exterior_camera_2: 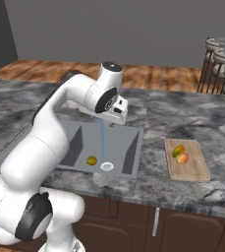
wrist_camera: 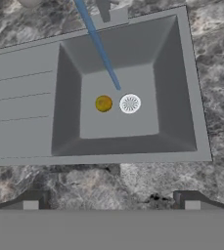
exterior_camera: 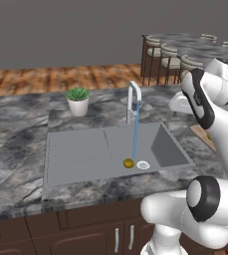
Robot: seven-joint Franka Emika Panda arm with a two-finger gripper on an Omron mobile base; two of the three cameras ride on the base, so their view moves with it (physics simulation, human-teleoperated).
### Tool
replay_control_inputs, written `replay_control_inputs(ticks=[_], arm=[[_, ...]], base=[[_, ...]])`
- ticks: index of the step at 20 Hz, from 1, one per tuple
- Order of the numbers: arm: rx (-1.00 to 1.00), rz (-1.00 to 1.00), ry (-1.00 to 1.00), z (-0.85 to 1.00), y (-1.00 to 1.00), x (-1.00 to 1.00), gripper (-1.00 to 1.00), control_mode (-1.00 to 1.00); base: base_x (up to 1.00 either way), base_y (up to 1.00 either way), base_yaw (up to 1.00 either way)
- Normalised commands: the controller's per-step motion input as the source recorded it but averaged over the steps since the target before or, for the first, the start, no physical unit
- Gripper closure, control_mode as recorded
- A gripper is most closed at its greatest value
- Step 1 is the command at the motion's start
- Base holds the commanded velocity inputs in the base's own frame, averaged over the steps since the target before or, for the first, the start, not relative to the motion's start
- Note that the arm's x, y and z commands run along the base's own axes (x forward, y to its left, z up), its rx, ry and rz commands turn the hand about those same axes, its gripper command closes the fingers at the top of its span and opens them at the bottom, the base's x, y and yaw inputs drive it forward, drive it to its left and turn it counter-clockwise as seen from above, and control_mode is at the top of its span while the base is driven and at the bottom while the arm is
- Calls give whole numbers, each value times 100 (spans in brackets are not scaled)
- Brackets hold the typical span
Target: Pick the mango, orange, mango from the sink and place them on the cutting board to airdry. Then turn off the sink faucet.
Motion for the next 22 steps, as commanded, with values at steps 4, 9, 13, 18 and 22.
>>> replay_control_inputs(ticks=[4,9,13,18,22], arm=[[0,7,0,-8,17,-10,-100,-100],[-1,8,-3,-19,23,0,-100,-100],[-3,1,0,-20,36,2,-100,-100],[-5,1,-4,-19,40,2,-100,-100],[-13,0,-18,-11,30,3,-100,-100]], base=[[0,0,0],[0,0,0],[0,0,0],[0,0,0],[0,0,0]])
